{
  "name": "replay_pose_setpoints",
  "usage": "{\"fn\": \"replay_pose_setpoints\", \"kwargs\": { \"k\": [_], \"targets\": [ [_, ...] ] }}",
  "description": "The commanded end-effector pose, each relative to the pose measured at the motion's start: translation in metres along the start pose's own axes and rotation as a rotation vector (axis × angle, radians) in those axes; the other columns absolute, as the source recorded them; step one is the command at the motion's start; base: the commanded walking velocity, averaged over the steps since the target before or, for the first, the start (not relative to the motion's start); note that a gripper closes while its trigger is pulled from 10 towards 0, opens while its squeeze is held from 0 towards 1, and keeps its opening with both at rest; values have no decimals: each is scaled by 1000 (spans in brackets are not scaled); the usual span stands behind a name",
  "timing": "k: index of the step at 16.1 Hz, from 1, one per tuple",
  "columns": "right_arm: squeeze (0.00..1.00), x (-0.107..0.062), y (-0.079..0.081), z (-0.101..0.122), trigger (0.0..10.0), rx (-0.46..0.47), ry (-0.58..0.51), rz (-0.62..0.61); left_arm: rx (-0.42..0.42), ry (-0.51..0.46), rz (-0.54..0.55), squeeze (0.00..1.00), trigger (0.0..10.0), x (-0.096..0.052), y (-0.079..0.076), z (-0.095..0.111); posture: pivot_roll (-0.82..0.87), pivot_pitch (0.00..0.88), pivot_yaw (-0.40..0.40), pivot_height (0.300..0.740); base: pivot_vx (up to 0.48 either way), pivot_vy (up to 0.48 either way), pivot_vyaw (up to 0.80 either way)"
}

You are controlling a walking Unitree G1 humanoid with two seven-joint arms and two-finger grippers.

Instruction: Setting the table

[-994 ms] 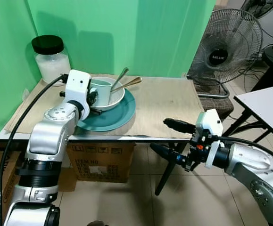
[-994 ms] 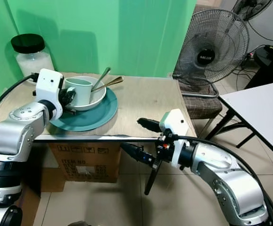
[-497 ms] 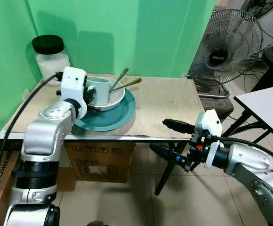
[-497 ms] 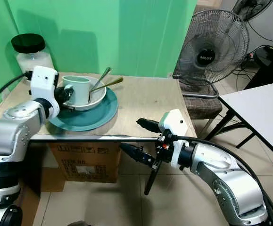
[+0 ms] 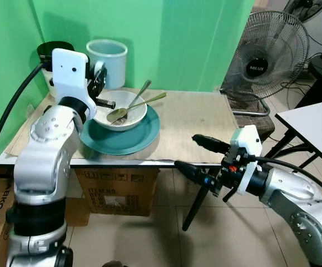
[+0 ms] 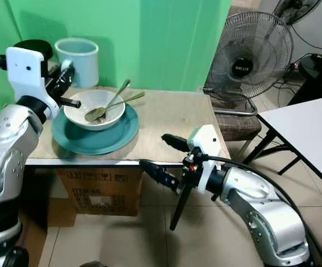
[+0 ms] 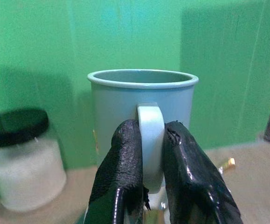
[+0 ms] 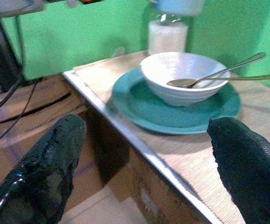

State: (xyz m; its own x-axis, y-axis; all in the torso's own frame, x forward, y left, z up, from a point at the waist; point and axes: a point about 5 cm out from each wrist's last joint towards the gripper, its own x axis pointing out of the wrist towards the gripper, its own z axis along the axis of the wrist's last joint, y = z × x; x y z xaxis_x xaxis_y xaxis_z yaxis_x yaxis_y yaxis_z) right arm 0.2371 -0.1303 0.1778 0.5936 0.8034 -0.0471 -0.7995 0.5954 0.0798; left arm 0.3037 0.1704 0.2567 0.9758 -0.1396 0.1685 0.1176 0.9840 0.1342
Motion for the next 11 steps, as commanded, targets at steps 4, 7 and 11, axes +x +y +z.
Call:
{"fn": "replay_pose_setpoints", "kwargs": {
  "k": [4, 7, 11],
  "targets": [
    [0, -2, -20, 26, 10000, -6, -179, -345, -68, -150, -2, 0, 10000, -24, -20, 16, -15, 20, -63, 740, 0, 0, -195],
    [0, -6, -22, 22, 10000, 6, -184, -507, 0, -208, -62, 0, 10000, -29, -43, 16, -13, 28, -62, 740, 0, 0, -785],
    [0, -9, -26, 17, 10000, 29, -175, -623, 3, -101, -56, 0, 10000, -36, -41, -4, -15, 27, -54, 740, 0, 0, -784]
  ]
}}
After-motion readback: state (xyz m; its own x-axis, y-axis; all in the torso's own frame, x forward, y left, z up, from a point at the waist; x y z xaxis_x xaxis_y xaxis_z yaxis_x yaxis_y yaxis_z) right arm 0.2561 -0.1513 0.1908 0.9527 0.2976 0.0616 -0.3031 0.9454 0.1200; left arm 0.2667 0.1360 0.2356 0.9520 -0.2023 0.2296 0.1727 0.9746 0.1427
